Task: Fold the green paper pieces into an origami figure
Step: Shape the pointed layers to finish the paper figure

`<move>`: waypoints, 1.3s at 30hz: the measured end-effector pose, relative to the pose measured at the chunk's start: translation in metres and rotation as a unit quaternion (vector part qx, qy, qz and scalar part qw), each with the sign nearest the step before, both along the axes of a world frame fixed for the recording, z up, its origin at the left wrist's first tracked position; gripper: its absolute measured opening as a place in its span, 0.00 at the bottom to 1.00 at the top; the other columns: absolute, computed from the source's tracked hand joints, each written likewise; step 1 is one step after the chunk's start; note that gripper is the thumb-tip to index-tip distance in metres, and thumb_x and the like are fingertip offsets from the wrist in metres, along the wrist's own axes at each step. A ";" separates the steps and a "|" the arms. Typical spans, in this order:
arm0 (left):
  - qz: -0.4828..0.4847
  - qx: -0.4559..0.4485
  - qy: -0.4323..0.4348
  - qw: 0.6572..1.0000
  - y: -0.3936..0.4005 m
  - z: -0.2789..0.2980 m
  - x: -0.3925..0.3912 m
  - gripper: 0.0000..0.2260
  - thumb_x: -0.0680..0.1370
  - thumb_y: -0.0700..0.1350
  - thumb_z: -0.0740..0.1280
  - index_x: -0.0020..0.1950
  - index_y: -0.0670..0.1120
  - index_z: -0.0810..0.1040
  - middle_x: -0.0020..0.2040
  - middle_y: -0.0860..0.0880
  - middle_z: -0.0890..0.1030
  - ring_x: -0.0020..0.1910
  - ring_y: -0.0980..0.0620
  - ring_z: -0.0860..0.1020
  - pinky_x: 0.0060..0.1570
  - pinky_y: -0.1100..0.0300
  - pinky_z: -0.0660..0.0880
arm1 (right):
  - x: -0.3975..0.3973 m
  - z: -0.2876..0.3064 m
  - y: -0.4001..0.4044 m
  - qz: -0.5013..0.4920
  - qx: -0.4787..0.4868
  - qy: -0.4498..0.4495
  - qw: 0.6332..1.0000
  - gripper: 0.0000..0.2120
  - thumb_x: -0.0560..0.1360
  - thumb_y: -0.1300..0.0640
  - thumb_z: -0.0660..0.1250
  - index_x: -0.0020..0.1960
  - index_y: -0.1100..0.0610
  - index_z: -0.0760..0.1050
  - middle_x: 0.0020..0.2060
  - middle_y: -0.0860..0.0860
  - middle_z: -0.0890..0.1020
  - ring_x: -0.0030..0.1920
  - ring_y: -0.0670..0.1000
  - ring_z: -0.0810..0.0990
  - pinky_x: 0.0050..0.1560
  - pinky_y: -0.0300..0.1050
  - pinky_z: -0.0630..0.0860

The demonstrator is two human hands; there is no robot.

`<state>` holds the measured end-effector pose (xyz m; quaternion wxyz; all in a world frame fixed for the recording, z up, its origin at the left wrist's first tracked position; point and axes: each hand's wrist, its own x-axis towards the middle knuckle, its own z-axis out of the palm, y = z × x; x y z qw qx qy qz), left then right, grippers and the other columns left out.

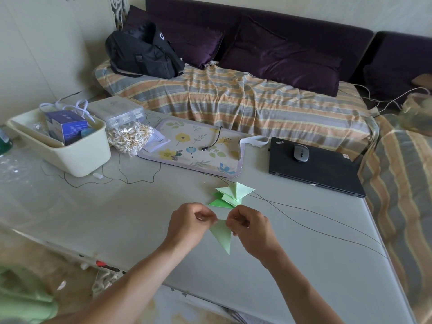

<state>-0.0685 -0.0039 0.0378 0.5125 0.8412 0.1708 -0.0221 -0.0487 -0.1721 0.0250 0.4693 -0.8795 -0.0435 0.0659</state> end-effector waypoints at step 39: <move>0.079 -0.183 0.032 0.979 -0.001 0.000 0.003 0.06 0.75 0.46 0.76 0.45 0.44 0.86 0.38 0.49 0.85 0.35 0.54 0.81 0.41 0.61 0.73 | 0.000 0.002 0.002 -0.075 0.156 0.089 0.981 0.06 0.78 0.63 0.67 0.43 0.58 0.79 0.31 0.51 0.82 0.33 0.49 0.79 0.42 0.45 0.78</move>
